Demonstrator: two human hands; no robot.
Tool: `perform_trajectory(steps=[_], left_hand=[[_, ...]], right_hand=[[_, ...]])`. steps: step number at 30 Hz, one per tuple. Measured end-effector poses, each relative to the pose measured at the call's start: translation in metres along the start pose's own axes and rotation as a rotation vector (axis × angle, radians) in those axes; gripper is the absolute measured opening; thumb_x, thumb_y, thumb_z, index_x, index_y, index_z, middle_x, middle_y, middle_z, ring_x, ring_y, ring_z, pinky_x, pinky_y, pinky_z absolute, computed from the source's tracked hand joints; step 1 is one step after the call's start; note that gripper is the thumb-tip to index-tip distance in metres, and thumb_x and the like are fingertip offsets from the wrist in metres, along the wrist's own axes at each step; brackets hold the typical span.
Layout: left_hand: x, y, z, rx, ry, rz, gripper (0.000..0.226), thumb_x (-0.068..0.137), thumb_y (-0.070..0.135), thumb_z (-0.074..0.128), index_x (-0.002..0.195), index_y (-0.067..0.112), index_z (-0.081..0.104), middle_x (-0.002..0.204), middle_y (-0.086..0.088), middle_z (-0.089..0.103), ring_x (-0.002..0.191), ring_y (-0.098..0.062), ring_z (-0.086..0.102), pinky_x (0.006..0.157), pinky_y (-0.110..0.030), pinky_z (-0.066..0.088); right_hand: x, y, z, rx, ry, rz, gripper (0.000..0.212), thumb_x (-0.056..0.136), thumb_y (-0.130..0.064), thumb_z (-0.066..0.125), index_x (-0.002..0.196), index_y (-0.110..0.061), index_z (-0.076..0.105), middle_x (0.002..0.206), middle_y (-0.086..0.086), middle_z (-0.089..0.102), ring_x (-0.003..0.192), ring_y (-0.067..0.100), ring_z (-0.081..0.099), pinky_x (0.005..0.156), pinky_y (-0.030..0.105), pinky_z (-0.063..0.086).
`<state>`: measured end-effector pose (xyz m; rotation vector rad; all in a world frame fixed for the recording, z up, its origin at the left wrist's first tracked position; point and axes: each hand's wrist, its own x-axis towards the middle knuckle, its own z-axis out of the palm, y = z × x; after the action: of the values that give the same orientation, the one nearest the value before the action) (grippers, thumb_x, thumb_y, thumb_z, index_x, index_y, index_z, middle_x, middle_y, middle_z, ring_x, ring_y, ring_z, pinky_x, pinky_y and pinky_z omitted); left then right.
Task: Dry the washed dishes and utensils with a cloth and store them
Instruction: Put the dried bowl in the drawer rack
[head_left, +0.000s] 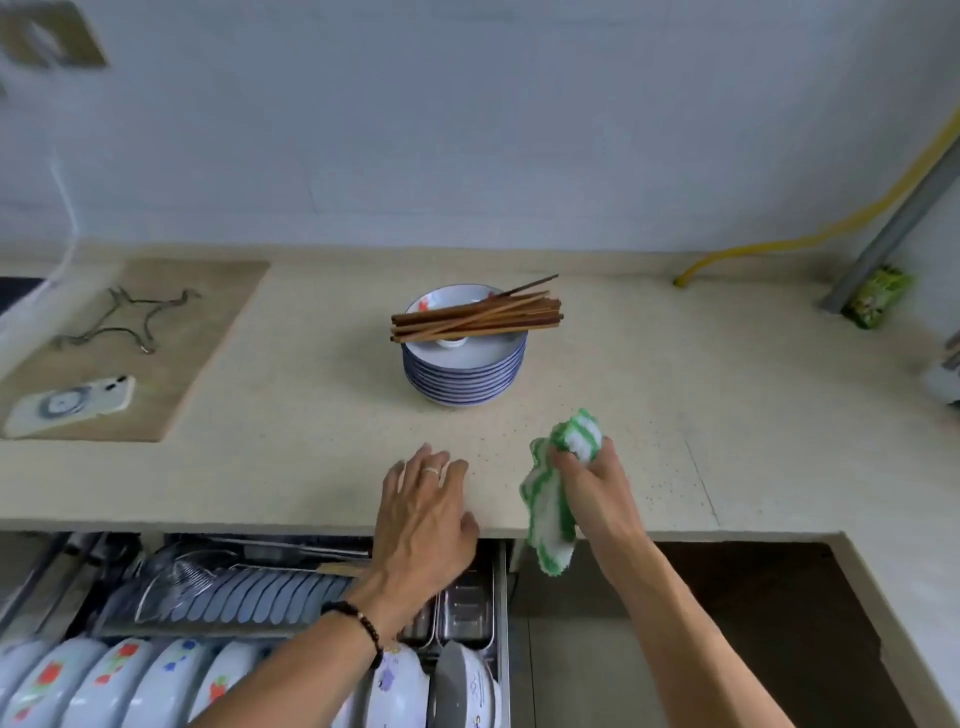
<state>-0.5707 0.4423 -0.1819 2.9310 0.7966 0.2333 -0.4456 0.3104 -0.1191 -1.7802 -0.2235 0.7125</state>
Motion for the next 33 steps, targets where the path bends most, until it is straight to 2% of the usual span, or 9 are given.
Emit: perform_trajectory(steps=[2,6,8,10,13,16,21,25,33], left_hand=[[0.018,-0.004,-0.016,0.026,0.057,0.006,0.060,0.067,0.031,0.081,0.121,0.011,0.065,0.126,-0.012,0.065,0.126,-0.033,0.057,0.104,-0.051,0.047],[0.057,-0.017,-0.043,0.031,0.161,0.027,0.058,0.063,0.029,0.083,0.115,0.011,0.065,0.119,-0.012,0.065,0.119,-0.033,0.060,0.097,-0.050,0.051],[0.082,-0.025,-0.053,0.030,0.191,0.035,0.052,0.064,0.026,0.082,0.111,0.011,0.066,0.117,-0.012,0.064,0.115,-0.032,0.061,0.091,-0.047,0.052],[0.109,-0.032,-0.061,-0.004,0.207,0.043,0.045,0.067,0.023,0.081,0.109,0.013,0.067,0.112,-0.010,0.065,0.106,-0.031,0.064,0.083,-0.044,0.054],[0.152,-0.042,-0.066,-0.056,0.176,0.086,0.032,0.073,0.020,0.076,0.104,0.015,0.068,0.101,-0.006,0.067,0.092,-0.031,0.066,0.076,-0.041,0.053],[0.191,-0.049,-0.064,-0.041,0.110,0.162,0.026,0.074,0.019,0.074,0.098,0.013,0.069,0.095,-0.007,0.068,0.093,-0.034,0.067,0.074,-0.042,0.053],[0.229,-0.050,-0.047,0.062,0.007,0.241,0.028,0.091,0.023,0.057,0.119,0.017,0.057,0.118,-0.004,0.060,0.113,-0.026,0.055,0.103,-0.041,0.039],[0.236,-0.054,-0.032,0.055,0.001,0.259,0.027,0.092,0.016,0.053,0.120,0.018,0.053,0.119,-0.006,0.059,0.111,-0.026,0.054,0.095,-0.039,0.040],[0.240,-0.057,-0.025,0.015,0.005,0.318,0.022,0.095,0.009,0.047,0.115,0.017,0.050,0.117,-0.007,0.056,0.109,-0.025,0.053,0.093,-0.036,0.041]], right_hand=[[0.006,-0.022,-0.004,-0.043,-0.014,-0.032,0.004,0.101,-0.026,0.054,0.102,-0.025,0.058,0.104,0.011,0.068,0.099,0.030,0.065,0.086,0.044,0.052],[0.022,-0.057,-0.007,-0.126,-0.035,-0.025,0.017,0.099,-0.034,0.054,0.089,-0.024,0.062,0.111,0.019,0.068,0.103,0.035,0.063,0.082,0.039,0.047],[0.038,-0.061,-0.005,-0.212,-0.011,-0.020,0.035,0.088,-0.056,0.050,0.090,-0.024,0.063,0.116,0.015,0.065,0.107,0.035,0.060,0.094,0.049,0.048],[0.064,-0.055,-0.003,-0.258,0.011,0.016,0.044,0.078,-0.063,0.045,0.088,-0.024,0.063,0.115,0.015,0.063,0.106,0.036,0.060,0.098,0.057,0.046],[0.071,-0.076,0.003,-0.259,0.046,0.076,0.020,0.095,-0.041,0.046,0.092,-0.024,0.056,0.115,0.021,0.058,0.098,0.036,0.060,0.091,0.049,0.049],[0.080,-0.083,0.009,-0.190,0.095,0.157,0.013,0.097,-0.025,0.049,0.106,-0.016,0.050,0.111,0.023,0.058,0.093,0.032,0.059,0.087,0.048,0.052],[0.092,-0.080,0.013,-0.094,0.252,0.221,0.040,0.083,-0.002,0.070,0.115,-0.012,0.047,0.101,0.014,0.063,0.090,0.031,0.067,0.086,0.053,0.058],[0.096,-0.075,0.018,-0.037,0.228,0.250,0.056,0.079,0.002,0.073,0.121,-0.017,0.042,0.106,0.013,0.065,0.091,0.032,0.071,0.085,0.053,0.059],[0.089,-0.069,0.025,0.087,0.311,0.244,0.020,0.090,0.000,0.048,0.105,-0.001,0.061,0.102,0.029,0.068,0.098,0.045,0.067,0.086,0.050,0.056]])
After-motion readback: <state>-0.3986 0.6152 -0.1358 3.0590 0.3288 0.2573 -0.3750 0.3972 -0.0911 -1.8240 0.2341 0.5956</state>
